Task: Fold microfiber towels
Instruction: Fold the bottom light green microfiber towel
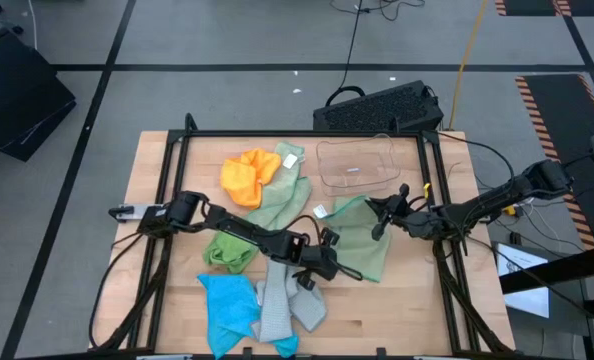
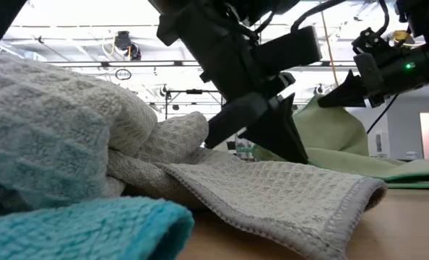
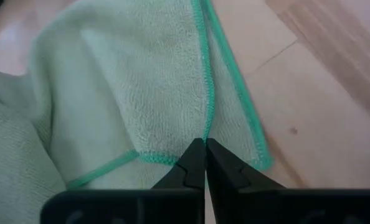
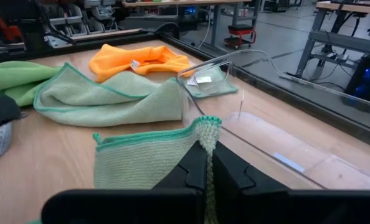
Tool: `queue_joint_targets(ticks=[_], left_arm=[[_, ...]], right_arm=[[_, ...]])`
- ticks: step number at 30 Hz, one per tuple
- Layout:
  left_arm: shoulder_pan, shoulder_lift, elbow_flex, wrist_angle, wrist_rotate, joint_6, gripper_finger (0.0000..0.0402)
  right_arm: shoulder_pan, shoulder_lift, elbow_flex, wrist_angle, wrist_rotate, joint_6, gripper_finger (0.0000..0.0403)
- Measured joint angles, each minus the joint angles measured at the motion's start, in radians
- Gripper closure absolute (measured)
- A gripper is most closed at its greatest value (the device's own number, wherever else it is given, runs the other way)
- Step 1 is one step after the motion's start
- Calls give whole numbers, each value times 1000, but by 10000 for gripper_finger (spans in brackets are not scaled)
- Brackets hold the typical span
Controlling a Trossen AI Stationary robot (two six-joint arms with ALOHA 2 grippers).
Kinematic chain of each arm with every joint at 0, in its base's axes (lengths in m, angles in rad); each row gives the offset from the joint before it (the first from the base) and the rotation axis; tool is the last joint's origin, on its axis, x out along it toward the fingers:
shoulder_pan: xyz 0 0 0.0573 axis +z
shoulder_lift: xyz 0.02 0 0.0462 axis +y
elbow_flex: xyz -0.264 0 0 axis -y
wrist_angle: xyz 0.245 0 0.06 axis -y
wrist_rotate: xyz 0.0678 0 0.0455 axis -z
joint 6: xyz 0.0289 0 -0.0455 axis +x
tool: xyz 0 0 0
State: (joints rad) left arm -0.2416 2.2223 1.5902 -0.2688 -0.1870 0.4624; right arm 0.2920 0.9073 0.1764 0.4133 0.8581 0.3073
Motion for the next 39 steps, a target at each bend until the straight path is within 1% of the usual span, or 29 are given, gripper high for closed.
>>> queue_joint_targets(ticks=[8,12,18,21,26,29,32,34,37,39], left_arm=[[-12,0,0,-20,84,-28,395],[-5,0,0,-50,78,-53,385],[3,0,0,-49,74,-53,397],[2,0,0,-51,78,-59,384],[8,0,0,-69,124,-99,371],[8,0,0,-82,124,-102,378],[9,0,0,-108,130,-104,395],[13,5,-5,-109,156,-126,395],[13,5,-15,-100,206,-168,390],[5,5,-24,-65,230,-189,390]], right_arm=[[-5,0,0,0,1,-1,399],[-5,0,0,1,0,3,399],[-5,0,0,8,-16,3,399],[-5,0,0,8,-25,2,399],[-5,0,0,8,-24,-3,399],[-5,0,0,5,-24,-4,399],[-5,0,0,3,-25,16,399],[-1,0,0,3,-28,39,399],[14,0,0,11,-76,75,399],[26,0,0,17,-93,90,399]])
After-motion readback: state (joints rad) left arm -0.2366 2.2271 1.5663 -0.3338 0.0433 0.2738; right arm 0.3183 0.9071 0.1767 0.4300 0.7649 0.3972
